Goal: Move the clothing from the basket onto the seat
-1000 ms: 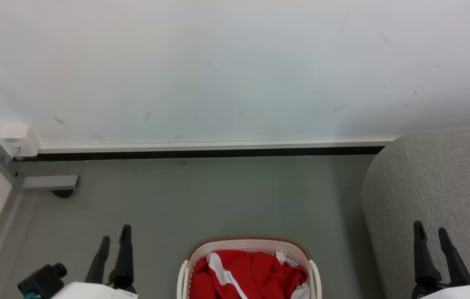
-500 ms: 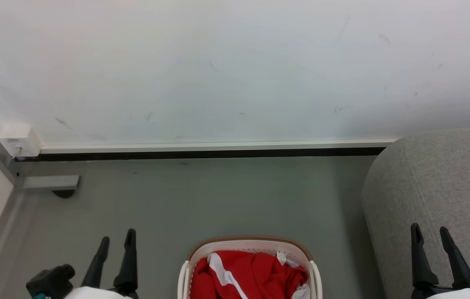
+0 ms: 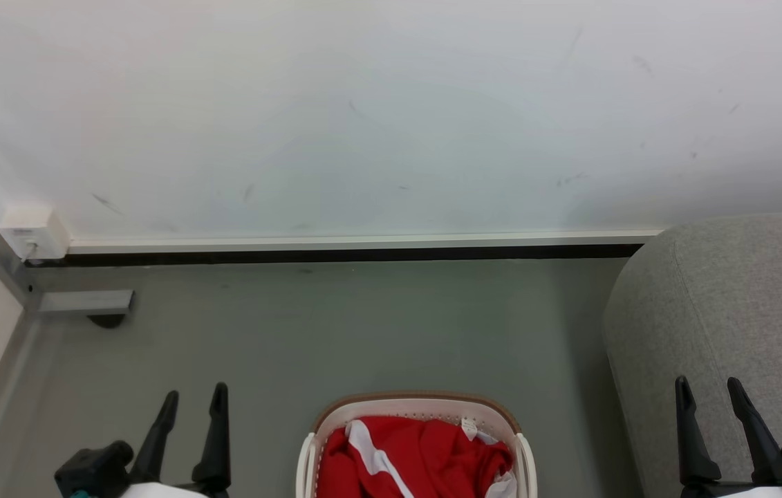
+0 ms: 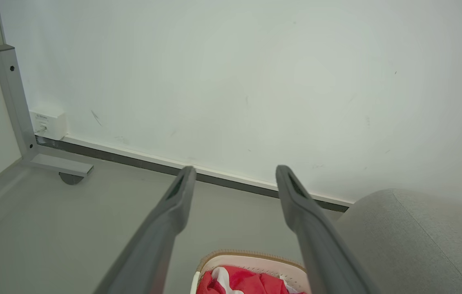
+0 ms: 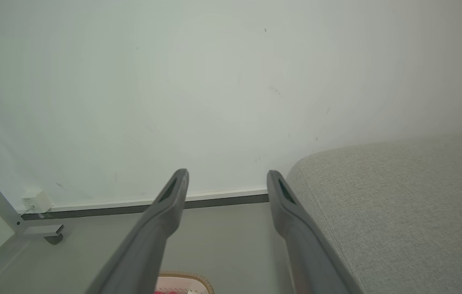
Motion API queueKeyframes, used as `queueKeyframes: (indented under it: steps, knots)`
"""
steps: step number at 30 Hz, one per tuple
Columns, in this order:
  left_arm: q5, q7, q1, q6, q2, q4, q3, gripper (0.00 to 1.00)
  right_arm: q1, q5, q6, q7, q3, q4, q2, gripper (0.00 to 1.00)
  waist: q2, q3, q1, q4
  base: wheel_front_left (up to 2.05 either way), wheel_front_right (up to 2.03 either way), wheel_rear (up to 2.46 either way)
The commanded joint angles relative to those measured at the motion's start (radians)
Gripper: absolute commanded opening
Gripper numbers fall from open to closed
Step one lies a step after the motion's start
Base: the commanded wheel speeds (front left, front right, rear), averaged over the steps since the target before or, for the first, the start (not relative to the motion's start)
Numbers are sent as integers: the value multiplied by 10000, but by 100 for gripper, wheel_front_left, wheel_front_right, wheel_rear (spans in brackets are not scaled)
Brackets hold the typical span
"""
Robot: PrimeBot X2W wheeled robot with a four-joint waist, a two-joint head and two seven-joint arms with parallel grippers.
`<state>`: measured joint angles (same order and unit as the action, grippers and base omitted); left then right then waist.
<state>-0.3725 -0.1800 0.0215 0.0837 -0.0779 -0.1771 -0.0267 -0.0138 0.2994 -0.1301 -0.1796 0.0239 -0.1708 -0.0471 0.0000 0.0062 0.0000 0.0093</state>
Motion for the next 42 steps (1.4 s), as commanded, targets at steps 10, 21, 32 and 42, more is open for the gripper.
queueKeyframes:
  steps: [10,21,32,42]
  knots:
    - [1144,-306,-84,-56,-156,113,19,100,123,-1055,-7,-314,-30,-8,-72,100,0,12,0,19,0,0,0]
    - [2004,-554,-198,-90,-158,85,67,100,236,-1705,-8,-532,30,-46,-58,100,0,31,0,8,0,0,0]
    - [2666,-731,-247,2,-76,-16,141,100,342,-2010,-7,-738,-33,-141,-57,100,0,21,0,10,0,0,0]
    - [3114,-851,-188,56,-3,-50,240,100,311,-2414,-8,-851,-88,-111,-61,100,0,97,0,-47,0,0,0]
